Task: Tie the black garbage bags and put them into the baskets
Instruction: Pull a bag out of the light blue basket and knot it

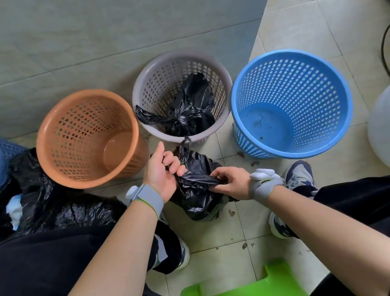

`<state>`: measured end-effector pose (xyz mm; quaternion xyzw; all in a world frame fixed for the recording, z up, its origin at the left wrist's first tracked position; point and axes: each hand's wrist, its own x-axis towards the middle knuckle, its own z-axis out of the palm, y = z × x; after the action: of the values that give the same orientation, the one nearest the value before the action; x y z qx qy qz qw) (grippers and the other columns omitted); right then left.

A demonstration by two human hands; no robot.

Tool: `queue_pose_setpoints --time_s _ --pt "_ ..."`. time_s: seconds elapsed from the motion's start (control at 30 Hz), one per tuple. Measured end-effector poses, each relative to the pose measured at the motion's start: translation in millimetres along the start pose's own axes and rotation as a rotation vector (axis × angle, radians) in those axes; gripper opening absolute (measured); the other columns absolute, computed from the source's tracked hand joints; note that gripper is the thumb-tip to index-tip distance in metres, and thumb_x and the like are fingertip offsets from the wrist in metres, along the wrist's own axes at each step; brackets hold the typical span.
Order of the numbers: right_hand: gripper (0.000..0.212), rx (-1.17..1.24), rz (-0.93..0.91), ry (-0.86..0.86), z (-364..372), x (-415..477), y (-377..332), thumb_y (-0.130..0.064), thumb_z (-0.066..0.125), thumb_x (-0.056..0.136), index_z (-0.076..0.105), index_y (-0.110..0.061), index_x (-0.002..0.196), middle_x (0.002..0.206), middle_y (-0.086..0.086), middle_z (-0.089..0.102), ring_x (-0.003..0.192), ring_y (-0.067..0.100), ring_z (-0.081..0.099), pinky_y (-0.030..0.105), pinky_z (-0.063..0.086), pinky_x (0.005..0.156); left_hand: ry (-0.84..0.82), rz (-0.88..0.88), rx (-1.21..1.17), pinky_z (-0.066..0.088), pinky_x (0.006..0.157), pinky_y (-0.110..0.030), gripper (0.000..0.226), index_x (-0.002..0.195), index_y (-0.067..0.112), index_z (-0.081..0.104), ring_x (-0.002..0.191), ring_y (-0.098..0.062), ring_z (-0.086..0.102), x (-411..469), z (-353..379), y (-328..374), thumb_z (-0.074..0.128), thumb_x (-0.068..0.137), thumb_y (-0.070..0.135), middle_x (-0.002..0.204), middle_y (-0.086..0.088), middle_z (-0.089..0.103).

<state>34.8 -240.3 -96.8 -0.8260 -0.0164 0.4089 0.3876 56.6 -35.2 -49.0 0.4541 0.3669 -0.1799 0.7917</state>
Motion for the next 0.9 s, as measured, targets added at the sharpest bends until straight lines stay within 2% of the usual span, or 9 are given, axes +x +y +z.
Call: queue_pose_setpoints --time_s 0.07,0.13,0.27,0.43,0.57,0.67,0.77,0.83,0.9 --pt "0.026 0.181 0.106 -0.084 -7 0 1 -0.029 0.076 0.078 0.068 -0.027 0.103 0.089 -0.004 0.07 0.07 0.015 0.063 0.028 0.056 0.065 -0.03 -0.017 0.036 0.021 0.056 -0.03 0.059 0.051 0.018 0.025 0.052 -0.019 0.013 0 -3 1 0.037 0.101 0.047 0.049 0.0 0.018" --pt "0.022 0.304 0.187 -0.139 -15 1 1 -0.029 0.066 0.076 0.07 -0.03 0.098 0.099 0.001 0.071 0.083 0.019 0.064 0.036 0.055 0.08 -0.045 -0.006 0.077 0.019 0.057 -0.031 0.059 0.052 0.018 0.023 0.053 -0.02 0.008 -1 -3 2 0.037 0.1 0.048 0.048 0.0 0.015" --pt "0.033 0.581 0.207 0.037 -29 5 -12 -0.046 0.045 0.097 0.072 -0.026 0.098 0.111 0.002 0.07 0.107 0.021 0.064 0.042 0.045 0.099 -0.07 0.001 0.145 0.022 0.055 -0.03 0.058 0.055 0.018 0.021 0.05 -0.018 0.011 -3 1 1 0.036 0.101 0.048 0.049 0.0 0.016" --pt "0.055 0.642 0.105 0.047 -38 9 -47 -0.076 0.058 0.075 0.068 -0.023 0.087 0.082 -0.005 0.061 0.078 0.013 0.054 0.029 0.04 0.072 -0.114 -0.01 0.243 0.027 0.056 -0.031 0.058 0.056 0.017 0.021 0.048 -0.018 0.017 -4 5 0 0.039 0.1 0.049 0.049 -0.002 0.018" --pt "0.028 0.696 0.095 0.008 -36 15 -58 -0.046 0.069 0.087 0.071 -0.018 0.089 0.078 -0.004 0.056 0.064 0.009 0.049 0.023 0.033 0.058 -0.13 -0.006 0.266 0.028 0.057 -0.031 0.056 0.056 0.017 0.022 0.047 -0.019 0.021 -5 5 1 0.039 0.1 0.048 0.05 -0.003 0.019" --pt "0.022 1.134 0.193 -0.08 -30 13 -59 -0.03 0.059 0.094 0.057 -0.017 0.076 0.07 -0.004 0.048 0.053 0.009 0.044 0.021 0.024 0.048 -0.111 0.014 0.184 0.039 0.062 -0.031 0.055 0.059 0.016 0.026 0.053 -0.024 0.036 -1 5 1 0.034 0.102 0.048 0.055 -0.007 0.028" --pt "0.02 1.587 0.188 -0.08 -28 6 -61 -0.025 0.056 0.082 0.045 -0.016 0.068 0.069 -0.003 0.049 0.045 0.008 0.036 0.02 0.012 0.044 -0.074 -0.012 -0.076 0.047 0.092 -0.043 0.055 0.058 0.018 0.034 0.084 -0.029 0.061 1 6 -1 0.031 0.102 0.051 0.071 -0.011 0.062" --pt "0.02 1.63 0.164 -0.11 -26 -2 -63 -0.025 0.057 0.073 0.041 -0.017 0.064 0.064 -0.003 0.045 0.041 0.007 0.031 0.019 0.008 0.044 0.005 -0.031 -0.285 0.044 0.098 -0.041 0.052 0.06 0.02 0.038 0.09 -0.025 0.065 3 4 0 0.03 0.102 0.05 0.079 -0.008 0.069" --pt "0.027 1.458 0.148 -0.189 -21 -6 -65 -0.025 0.056 0.076 0.035 -0.022 0.058 0.056 -0.006 0.034 0.038 0.007 0.024 0.02 0.006 0.042 0.125 -0.073 -0.448 0.048 0.086 -0.035 0.05 0.061 0.02 0.036 0.071 -0.018 0.068 7 2 3 0.03 0.103 0.047 0.066 -0.001 0.06"
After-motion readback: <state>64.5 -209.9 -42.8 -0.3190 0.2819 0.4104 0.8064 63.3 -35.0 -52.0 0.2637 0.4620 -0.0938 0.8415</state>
